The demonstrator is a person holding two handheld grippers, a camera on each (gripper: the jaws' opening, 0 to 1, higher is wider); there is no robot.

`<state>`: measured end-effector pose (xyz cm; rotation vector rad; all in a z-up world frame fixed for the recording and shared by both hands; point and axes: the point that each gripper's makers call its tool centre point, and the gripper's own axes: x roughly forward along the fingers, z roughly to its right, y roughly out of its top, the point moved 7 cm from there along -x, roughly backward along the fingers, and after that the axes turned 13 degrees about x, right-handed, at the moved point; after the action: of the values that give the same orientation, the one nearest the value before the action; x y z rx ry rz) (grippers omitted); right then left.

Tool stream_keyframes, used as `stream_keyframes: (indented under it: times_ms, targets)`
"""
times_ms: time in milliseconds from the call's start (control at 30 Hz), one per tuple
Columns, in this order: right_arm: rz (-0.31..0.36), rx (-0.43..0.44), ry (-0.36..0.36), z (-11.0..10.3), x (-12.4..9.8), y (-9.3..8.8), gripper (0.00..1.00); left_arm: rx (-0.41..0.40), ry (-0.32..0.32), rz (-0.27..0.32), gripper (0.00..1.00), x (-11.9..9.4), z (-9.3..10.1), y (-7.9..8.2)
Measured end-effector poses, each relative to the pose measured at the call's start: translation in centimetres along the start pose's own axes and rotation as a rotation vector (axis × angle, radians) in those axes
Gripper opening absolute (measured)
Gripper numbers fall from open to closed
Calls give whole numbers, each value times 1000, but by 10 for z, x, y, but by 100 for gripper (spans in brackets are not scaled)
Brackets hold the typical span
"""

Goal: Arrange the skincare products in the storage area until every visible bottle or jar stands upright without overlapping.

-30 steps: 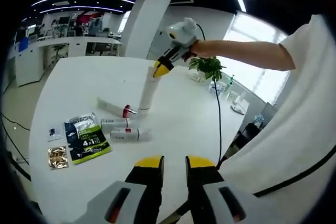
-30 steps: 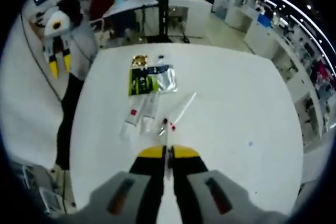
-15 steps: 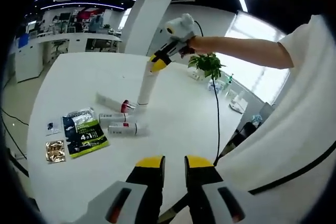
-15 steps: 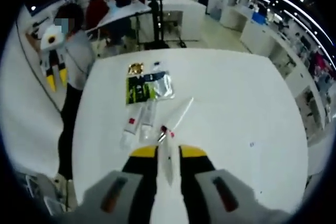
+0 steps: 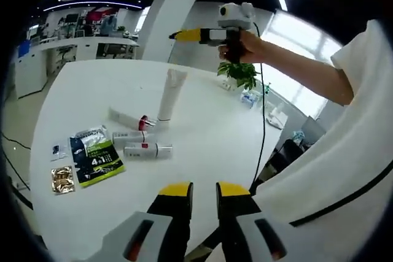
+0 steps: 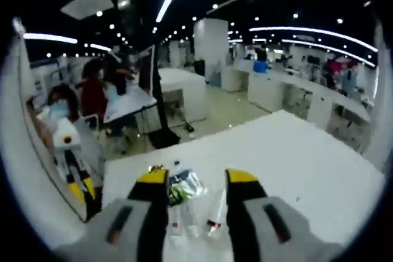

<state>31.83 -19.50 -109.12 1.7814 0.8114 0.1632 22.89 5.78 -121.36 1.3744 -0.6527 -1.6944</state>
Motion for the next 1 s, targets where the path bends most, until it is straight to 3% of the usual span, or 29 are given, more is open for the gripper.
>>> stream_keyframes:
  times_ms: [67,133,333,367,400,433,500,567,667,867,1000]
  targets:
    - [80,111,38,-14,-1,-4,33,-15,7,14,16,0,-3,1]
    - [123,150,79,-30,-3,-12,33,-30,14,23,16,-1,-9,3]
    - [106,262,107,-56,-3,-52,40,-57,58,72,16,-4,-19,6]
    - [110,274,106,-57,-3,-55,44,-61,62,76,16,-4,-19,6]
    - [115,363,116,-67,-4,-71,47,-79,79,103,16,-5,-20,8]
    - [112,397,112,-69,-4,-78,51,-80,84,117,17,-6,-21,8]
    - [111,443,89,-73,-2,-93,61,-49,107,170,17,-9,-22,11]
    - [96,455,68,-73,0,-103,62,-35,103,187,17,-11,-22,13]
    - [-3,418,-31,-70,9,-128,61,-17,75,194,17,-24,-25,10]
    - [1,422,-97,-69,19,-138,58,6,52,157,16,-44,-37,0]
    - [0,432,-123,-73,12,-145,57,-58,71,152,16,-44,-48,-7]
